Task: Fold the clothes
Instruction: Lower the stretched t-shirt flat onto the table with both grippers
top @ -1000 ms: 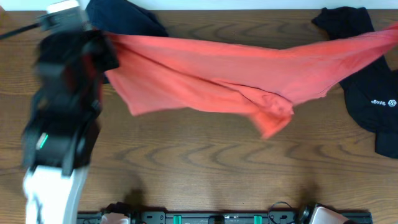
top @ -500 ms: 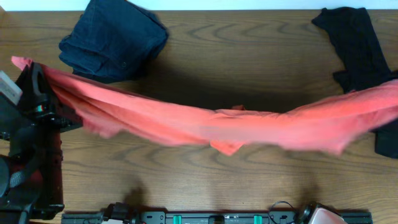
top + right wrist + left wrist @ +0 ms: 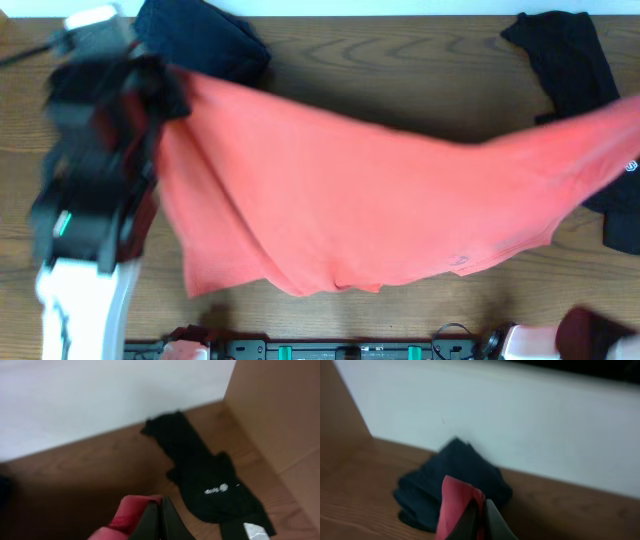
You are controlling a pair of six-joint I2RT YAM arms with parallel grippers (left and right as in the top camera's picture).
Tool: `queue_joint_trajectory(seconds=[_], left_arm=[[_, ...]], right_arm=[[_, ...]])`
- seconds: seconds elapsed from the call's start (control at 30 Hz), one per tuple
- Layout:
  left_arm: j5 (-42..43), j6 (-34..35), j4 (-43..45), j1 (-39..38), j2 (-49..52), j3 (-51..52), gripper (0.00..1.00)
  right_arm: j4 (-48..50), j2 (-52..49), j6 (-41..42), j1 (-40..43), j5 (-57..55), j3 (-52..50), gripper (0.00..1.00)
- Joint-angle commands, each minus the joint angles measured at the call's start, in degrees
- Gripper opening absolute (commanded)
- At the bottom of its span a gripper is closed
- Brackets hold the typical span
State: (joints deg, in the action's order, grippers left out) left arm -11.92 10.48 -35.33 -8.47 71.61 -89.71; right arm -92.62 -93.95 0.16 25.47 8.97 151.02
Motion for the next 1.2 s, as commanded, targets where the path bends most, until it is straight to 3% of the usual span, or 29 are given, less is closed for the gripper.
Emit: queue_joint_trajectory(seconds=[0.0, 0.4, 0.8, 1.17], left_arm=[[2.2, 0.8, 3.2, 0.0, 7.4, -0.3, 0.06], [3.6, 0.8, 29.1, -4.0, 32.6, -0.3, 0.06], [3.6, 0.7, 59.7, -7.1, 54.2, -0.3, 0.06], [1.6, -1.8, 68.1, -6.8, 63.5, -0.3, 0.06]], right_arm=[[1.4, -8.6, -1.8, 0.2, 0.4, -0.4, 0.01], [16.1, -34.8, -1.9, -5.2, 0.5, -0.4, 0.01], [31.8, -47.9, 1.7, -9.7, -0.2, -0.4, 0.01], [40.3, -55.2, 3.0, -9.7, -0.6, -0.4, 0.01]])
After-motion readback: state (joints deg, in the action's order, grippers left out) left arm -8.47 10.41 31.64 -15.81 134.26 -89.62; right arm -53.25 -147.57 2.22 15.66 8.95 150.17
